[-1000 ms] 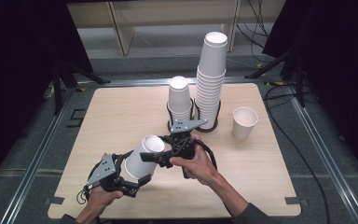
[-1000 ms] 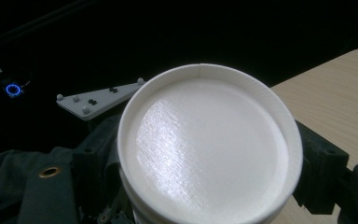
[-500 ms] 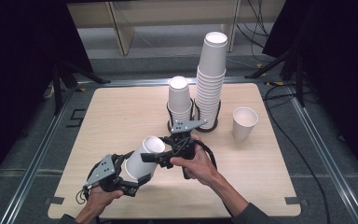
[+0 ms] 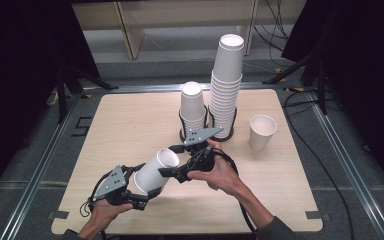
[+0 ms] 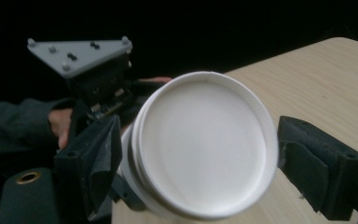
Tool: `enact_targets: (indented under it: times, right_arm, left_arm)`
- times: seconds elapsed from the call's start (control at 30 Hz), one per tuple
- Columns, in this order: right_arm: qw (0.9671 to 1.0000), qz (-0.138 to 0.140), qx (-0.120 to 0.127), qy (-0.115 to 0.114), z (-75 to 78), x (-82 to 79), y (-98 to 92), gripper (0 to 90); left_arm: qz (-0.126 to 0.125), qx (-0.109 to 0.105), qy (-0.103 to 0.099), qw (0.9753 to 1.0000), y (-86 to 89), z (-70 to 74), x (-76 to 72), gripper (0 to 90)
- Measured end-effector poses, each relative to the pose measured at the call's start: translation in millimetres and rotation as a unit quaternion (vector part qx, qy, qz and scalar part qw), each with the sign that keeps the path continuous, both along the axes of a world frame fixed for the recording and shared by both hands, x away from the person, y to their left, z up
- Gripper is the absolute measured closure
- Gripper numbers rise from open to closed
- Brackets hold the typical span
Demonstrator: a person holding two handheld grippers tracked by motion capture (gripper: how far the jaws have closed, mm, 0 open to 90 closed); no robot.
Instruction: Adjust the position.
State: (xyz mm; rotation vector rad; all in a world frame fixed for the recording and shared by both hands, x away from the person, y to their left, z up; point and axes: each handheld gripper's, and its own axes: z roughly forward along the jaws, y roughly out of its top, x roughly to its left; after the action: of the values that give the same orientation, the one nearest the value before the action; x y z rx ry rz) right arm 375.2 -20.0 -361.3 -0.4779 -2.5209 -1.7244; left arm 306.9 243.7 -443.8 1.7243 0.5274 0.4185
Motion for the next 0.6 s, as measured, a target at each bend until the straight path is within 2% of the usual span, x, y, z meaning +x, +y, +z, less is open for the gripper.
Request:
enact_targets:
  times: [0.03,0.07,0.1,0.17,0.2,0.23,0.27,0.3,0.37,0.4,0.43,0.5,0.6]
  right_arm:
    - [0.9999,-0.002,-0.008,-0.012,1.1,-0.3,-1.4,16.0]
    - [0.9998,-0.007,-0.019,-0.002,2.2,-2.6,-2.5,15.8]
    - [0.9993,-0.003,-0.027,-0.024,2.7,-1.3,-3.2,15.8]
    - [0.9987,-0.004,-0.038,-0.032,3.5,-2.7,-3.8,15.8]
    - [0.9984,-0.004,-0.042,-0.037,3.7,-2.8,-4.3,15.7]
    - [0.9979,-0.001,-0.050,-0.042,4.4,-3.0,-5.4,15.8]
    - [0.9978,-0.001,-0.057,-0.033,4.8,-4.5,-6.0,15.9]
    - [0.9969,0.003,-0.066,-0.043,5.3,-4.5,-6.7,15.9]
    - [0.9954,0.006,-0.080,-0.053,5.9,-5.9,-7.3,16.0]
    - [0.9949,0.006,-0.087,-0.051,6.3,-7.4,-7.5,16.0]
    - [0.9940,0.008,-0.093,-0.056,6.7,-7.9,-7.4,16.0]
    - [0.9927,0.015,-0.100,-0.065,6.3,-8.3,-6.9,16.0]
    - [0.9917,0.021,-0.111,-0.062,4.6,-7.3,-6.7,15.8]
  left_arm:
    - [-0.001,0.004,0.001,1.0000,-0.1,-0.1,0.0,10.5]
    - [-0.005,0.000,0.000,1.0000,-2.1,-1.3,0.5,10.5]
    - [-0.004,0.019,0.003,0.9998,-1.6,-0.7,-0.4,10.5]
    - [-0.010,0.015,0.001,0.9998,-3.6,-2.1,0.2,10.5]
    - [-0.007,0.030,0.005,0.9995,-2.8,-1.1,-0.7,10.5]
    - [-0.008,0.033,0.007,0.9994,-3.2,-1.4,-0.9,10.5]
    - [-0.011,0.035,0.006,0.9993,-3.7,-2.2,-0.5,10.5]
    - [-0.011,0.046,0.005,0.9989,-3.1,-2.3,-0.5,10.4]
    - [-0.014,0.047,0.011,0.9987,-4.4,-3.5,-0.5,10.4]
    - [-0.017,0.044,0.011,0.9988,-5.1,-4.4,-0.1,10.4]
    - [-0.015,0.050,0.016,0.9985,-5.1,-4.2,-0.8,10.4]
    - [-0.018,0.047,0.015,0.9986,-6.6,-5.7,-0.6,10.4]
    - [-0.023,0.057,0.014,0.9980,-6.8,-5.3,-1.5,10.4]
